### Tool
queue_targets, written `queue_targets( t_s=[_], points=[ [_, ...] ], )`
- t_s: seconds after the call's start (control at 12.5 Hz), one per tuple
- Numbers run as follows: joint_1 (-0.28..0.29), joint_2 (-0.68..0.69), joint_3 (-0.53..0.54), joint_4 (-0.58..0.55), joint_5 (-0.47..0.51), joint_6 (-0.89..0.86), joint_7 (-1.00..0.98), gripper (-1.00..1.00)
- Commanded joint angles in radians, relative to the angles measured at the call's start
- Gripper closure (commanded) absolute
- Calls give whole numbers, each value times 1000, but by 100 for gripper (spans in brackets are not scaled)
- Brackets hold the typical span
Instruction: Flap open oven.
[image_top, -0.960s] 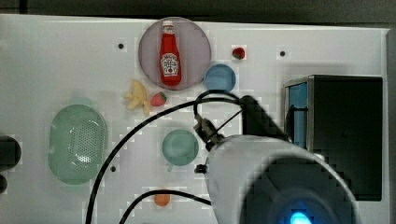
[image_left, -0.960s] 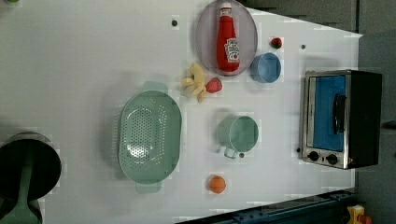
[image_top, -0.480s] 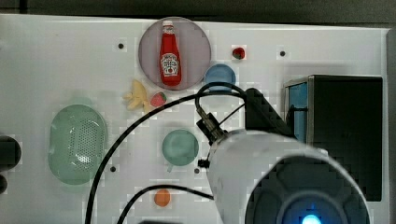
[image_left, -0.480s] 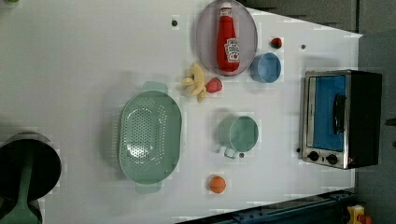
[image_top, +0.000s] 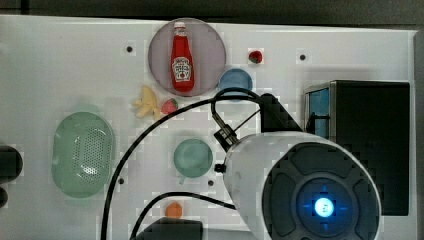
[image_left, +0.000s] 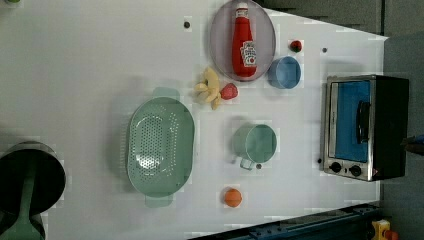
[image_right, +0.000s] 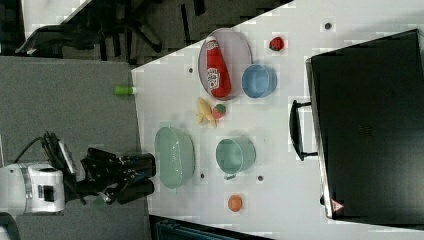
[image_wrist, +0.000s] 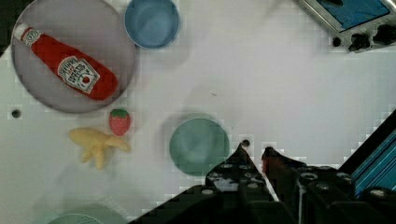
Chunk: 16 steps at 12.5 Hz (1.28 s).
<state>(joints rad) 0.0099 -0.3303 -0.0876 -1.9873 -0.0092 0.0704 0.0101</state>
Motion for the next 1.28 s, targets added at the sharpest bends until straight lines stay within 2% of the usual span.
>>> queue_targets(
  t_s=[0.08,0.24,0.48,0.56,0.88,1.28],
  points=[
    [-23,1,-48,-66,-13,-2,-250,65],
    [-36,2,-77,-105,-82,31,-445,65],
    [-48,5,-122,-158,-239,149,-699,65],
    [-51,8,-142,-178,-257,195,-769,65],
    [-54,51,-249,-249,-257,419,-940,65],
    [-56,207,-322,-263,-257,611,-1033,65]
  ],
)
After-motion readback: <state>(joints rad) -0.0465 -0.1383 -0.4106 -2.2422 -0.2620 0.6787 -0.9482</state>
